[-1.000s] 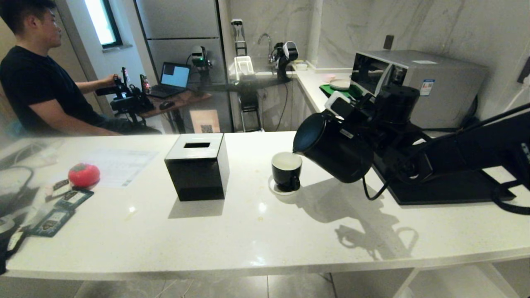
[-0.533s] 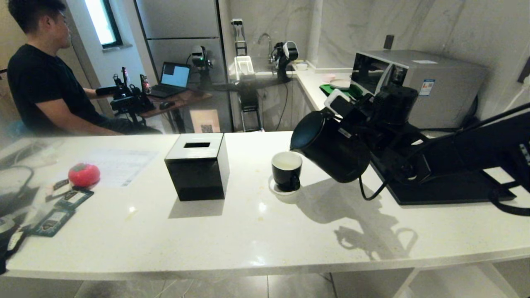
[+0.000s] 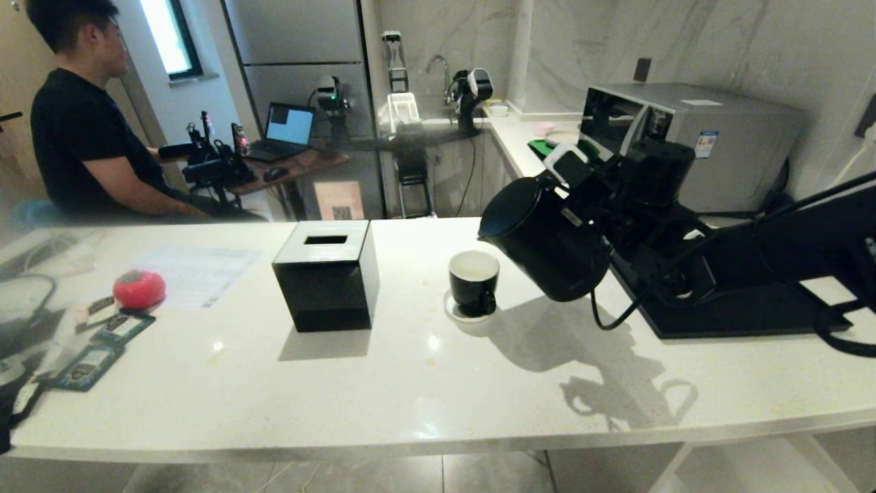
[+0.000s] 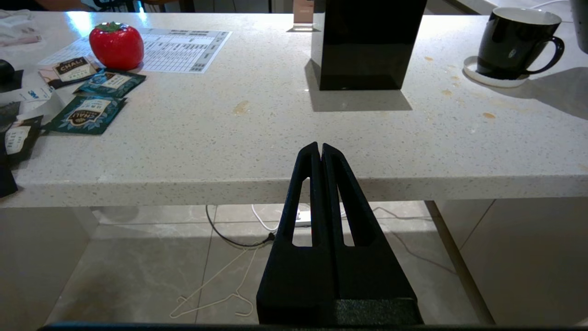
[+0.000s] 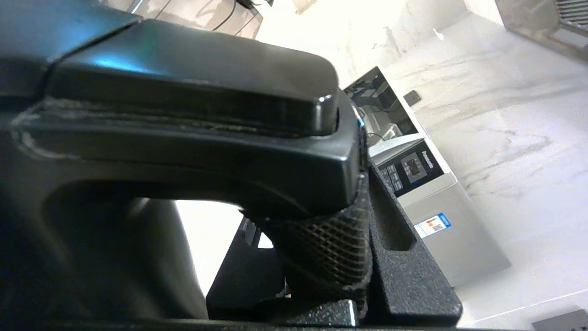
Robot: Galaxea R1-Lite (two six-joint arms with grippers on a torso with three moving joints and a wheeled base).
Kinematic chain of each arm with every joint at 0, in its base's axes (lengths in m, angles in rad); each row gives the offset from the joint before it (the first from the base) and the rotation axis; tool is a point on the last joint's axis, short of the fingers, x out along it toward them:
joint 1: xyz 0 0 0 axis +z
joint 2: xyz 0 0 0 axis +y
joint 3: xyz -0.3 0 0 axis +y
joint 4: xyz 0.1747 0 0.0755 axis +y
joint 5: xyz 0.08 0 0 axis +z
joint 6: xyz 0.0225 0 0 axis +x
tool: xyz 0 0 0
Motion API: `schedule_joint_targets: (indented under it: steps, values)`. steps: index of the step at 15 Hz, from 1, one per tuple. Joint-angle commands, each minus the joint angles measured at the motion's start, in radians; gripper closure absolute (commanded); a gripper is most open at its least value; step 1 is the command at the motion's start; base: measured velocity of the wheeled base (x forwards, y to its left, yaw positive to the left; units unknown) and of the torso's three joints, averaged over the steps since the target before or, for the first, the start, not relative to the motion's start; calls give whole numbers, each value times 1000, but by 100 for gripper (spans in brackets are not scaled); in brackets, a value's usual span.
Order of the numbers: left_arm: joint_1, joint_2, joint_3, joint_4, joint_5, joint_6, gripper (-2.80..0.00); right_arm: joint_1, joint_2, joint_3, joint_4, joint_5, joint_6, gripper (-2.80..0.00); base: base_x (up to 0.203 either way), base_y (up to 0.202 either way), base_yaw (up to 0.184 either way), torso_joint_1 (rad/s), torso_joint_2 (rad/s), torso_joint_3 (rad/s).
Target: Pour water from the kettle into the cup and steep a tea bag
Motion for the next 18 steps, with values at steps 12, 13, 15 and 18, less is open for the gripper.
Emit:
schedule_joint_targets:
  steps: [12,13,15,18]
  values:
    - [-1,0,0,0,0,-1,0,-16,-115,92,2,-81,112,0,0,0,0,0,0,0]
    - [0,0,0,0,0,-1,0,-20,-130,108,5,-82,123,0,0,0,0,0,0,0]
    - [0,0,0,0,0,-1,0,-35,-167,144,4,-82,135,0,0,0,0,0,0,0]
    - [-1,0,0,0,0,-1,0,-65,-211,181,11,-82,175,0,0,0,0,0,0,0]
